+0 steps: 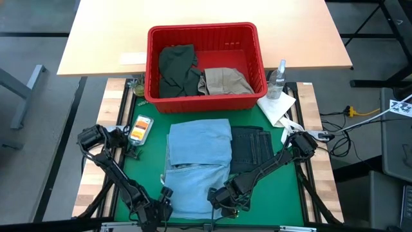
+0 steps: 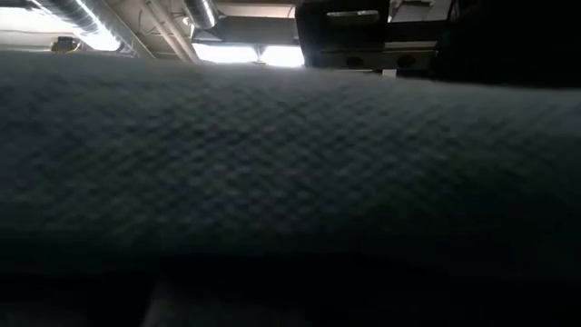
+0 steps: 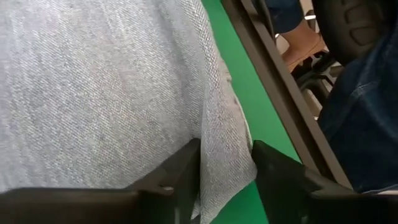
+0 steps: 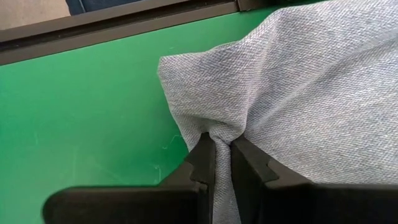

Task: Fold laundry
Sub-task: Fold the light blue jeans

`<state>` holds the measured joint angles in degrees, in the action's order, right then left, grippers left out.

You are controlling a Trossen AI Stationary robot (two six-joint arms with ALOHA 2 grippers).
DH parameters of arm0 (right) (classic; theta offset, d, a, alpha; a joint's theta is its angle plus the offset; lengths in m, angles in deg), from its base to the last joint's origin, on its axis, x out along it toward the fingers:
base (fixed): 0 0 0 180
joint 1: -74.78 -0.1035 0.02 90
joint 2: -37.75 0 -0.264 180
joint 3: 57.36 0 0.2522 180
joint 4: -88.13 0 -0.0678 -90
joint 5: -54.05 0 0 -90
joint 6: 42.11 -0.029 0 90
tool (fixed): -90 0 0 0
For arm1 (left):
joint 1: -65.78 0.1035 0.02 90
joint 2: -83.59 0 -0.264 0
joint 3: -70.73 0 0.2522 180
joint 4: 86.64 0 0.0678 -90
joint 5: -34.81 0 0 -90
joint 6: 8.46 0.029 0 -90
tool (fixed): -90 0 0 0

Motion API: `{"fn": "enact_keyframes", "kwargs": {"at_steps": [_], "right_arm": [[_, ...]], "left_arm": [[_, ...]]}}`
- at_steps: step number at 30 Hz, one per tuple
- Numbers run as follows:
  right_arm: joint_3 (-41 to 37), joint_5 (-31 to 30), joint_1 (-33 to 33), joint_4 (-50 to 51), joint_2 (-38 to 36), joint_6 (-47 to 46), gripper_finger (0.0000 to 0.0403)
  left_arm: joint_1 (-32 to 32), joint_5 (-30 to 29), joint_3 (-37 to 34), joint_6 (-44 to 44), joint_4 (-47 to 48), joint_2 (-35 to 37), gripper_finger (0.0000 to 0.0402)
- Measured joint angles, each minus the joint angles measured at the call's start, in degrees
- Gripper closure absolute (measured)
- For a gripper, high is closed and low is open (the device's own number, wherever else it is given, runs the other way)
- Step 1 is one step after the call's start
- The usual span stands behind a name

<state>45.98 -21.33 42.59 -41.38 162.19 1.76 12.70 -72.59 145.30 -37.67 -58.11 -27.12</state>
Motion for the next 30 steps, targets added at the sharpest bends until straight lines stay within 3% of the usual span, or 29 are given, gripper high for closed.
{"fn": "enact_keyframes", "kwargs": {"at_steps": [7,12,22,30], "right_arm": [[0.0,0.01,-0.05,-0.3,0.0,-1.97,0.0365],[-0.06,-0.24,-0.09,-0.27,-0.81,-4.84,0.0365],[-0.22,-6.76,-0.92,0.05,-6.56,-12.53,0.0365],[-0.12,-12.76,-3.59,3.17,-11.58,-15.71,0.0365]], "left_arm": [[-0.13,-0.48,0.13,-0.87,0.92,0.17,0.0384],[-0.02,0.29,4.02,1.11,7.1,0.25,0.0388],[-0.13,0.17,15.08,-0.61,26.39,5.13,0.0395],[1.04,-5.17,23.86,-1.09,38.26,6.53,0.0396]]}}
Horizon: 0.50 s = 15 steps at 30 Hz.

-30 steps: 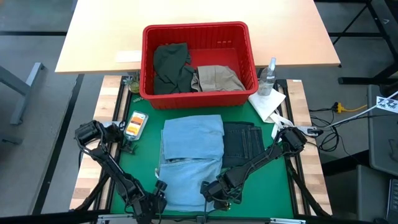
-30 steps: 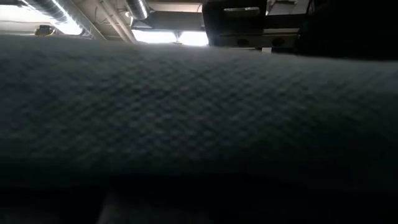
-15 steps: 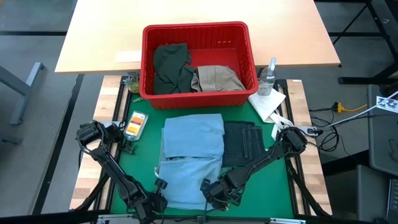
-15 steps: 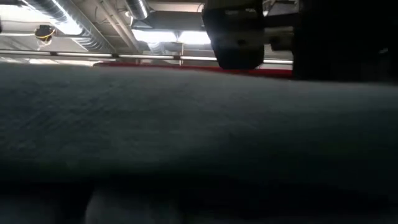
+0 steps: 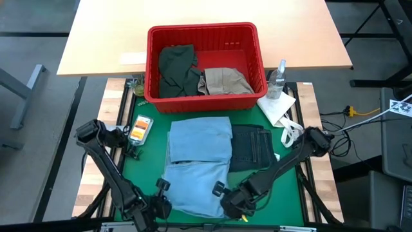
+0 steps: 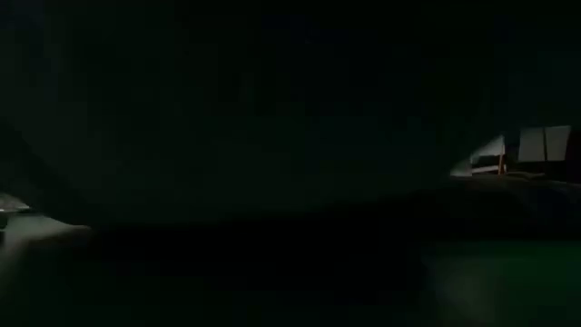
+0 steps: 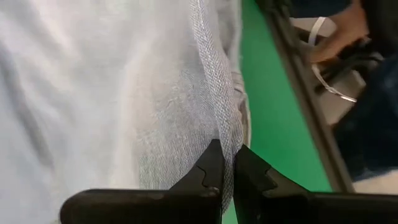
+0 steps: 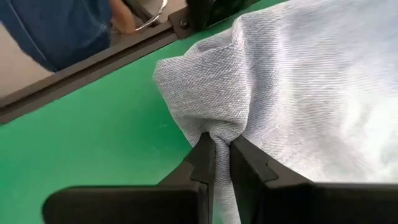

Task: Fold laundry
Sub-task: Fold the light blue jeans

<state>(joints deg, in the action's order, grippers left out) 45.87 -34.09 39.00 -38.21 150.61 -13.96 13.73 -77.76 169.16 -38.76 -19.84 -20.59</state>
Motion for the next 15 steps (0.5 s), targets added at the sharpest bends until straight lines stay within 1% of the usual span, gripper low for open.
{"fn": "enact_keyframes", "kwargs": {"at_steps": [5,9,13,15], "right_arm": [[0.03,-3.02,0.29,1.69,-5.29,-1.41,0.0365],[0.1,-5.06,2.07,2.37,-10.0,-2.65,0.0365],[0.1,-5.39,5.17,3.55,-13.99,-8.43,0.0365],[0.12,-6.11,6.92,4.69,-15.77,-11.02,0.0365]], "left_arm": [[1.36,-4.4,6.08,-0.7,10.18,0.07,0.0397],[2.15,-7.56,9.99,-0.72,18.36,0.22,0.0397],[2.78,-10.54,10.86,-1.67,23.98,2.02,0.0397],[3.05,-12.79,10.87,-3.76,27.3,3.67,0.0397]]}}
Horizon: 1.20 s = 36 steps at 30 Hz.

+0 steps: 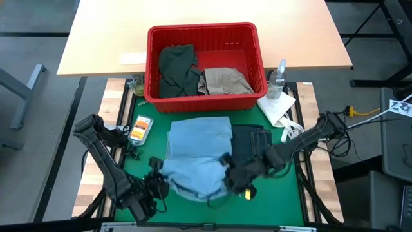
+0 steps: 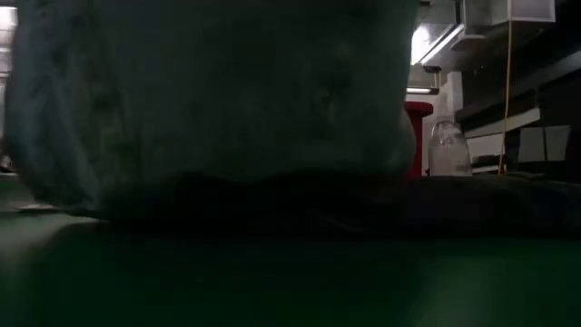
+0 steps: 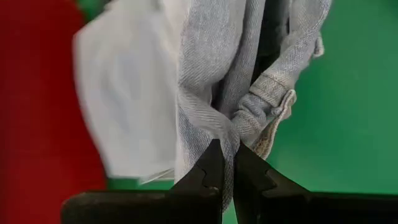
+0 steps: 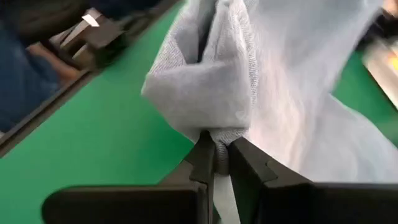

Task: Fold laundry
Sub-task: Fold the light blue jeans

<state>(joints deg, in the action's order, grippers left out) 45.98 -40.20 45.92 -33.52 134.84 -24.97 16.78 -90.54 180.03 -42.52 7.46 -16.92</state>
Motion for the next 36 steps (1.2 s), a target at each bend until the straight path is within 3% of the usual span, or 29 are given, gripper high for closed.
{"fn": "enact_keyframes", "kwargs": {"at_steps": [8,13,20,29,36], "right_arm": [[0.07,-8.56,7.84,9.49,-3.49,-6.16,0.0366],[0.07,-16.07,12.84,15.83,-3.73,-8.09,0.0366],[0.05,-17.76,20.88,18.84,-3.33,-7.89,0.0366],[-3.62,-20.79,29.05,18.69,-3.21,-7.87,0.0366],[-4.42,-17.41,29.55,17.93,-3.21,-6.11,0.0366]], "left_arm": [[2.38,-12.65,-2.58,-11.78,9.86,5.57,0.0398],[7.48,-15.66,-9.19,-14.19,9.63,6.89,0.0398],[17.69,-18.32,-19.68,-13.84,9.1,6.83,0.0398],[28.64,-18.55,-30.96,-10.47,-2.24,6.82,0.0394],[32.67,-19.94,-31.85,-1.83,-12.61,6.82,0.0393]]}}
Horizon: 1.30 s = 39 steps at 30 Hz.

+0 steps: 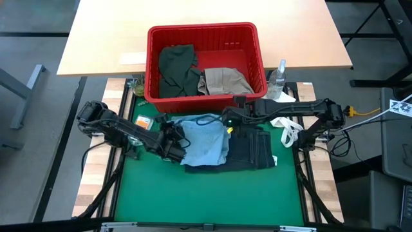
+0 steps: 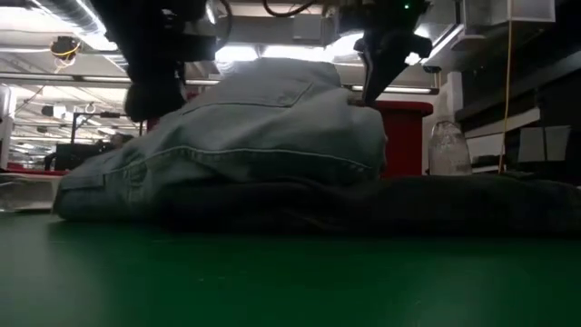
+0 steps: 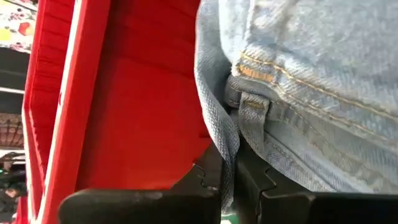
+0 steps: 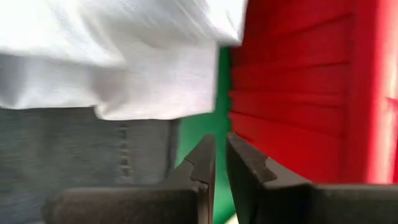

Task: Fold laundry
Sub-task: Fold the light blue jeans

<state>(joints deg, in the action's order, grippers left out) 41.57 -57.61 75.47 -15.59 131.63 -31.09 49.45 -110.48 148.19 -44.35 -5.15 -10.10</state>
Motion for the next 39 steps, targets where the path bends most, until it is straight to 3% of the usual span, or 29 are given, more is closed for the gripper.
{"fn": "enact_keyframes", "kwargs": {"at_steps": [8,15,29,35,39], "right_arm": [[0.0,9.88,-1.89,0.02,0.0,-0.04,0.0365],[0.0,10.33,-4.92,-0.02,0.0,-0.39,0.0365],[0.0,10.25,-5.16,-0.04,0.0,-3.06,0.0365],[0.0,10.74,-5.16,0.13,0.0,-3.3,0.0359],[0.01,11.26,-5.16,0.08,0.18,-3.33,0.0318]], "left_arm": [[7.91,3.13,0.0,2.17,-5.75,0.0,0.0389],[11.89,9.18,0.0,2.2,-7.48,-0.02,0.0363],[14.2,9.67,0.0,2.82,-6.73,-0.01,0.026],[12.39,9.99,0.0,4.99,-6.01,3.14,0.0254],[10.04,12.7,0.0,5.69,-5.45,7.5,0.0263]]}}
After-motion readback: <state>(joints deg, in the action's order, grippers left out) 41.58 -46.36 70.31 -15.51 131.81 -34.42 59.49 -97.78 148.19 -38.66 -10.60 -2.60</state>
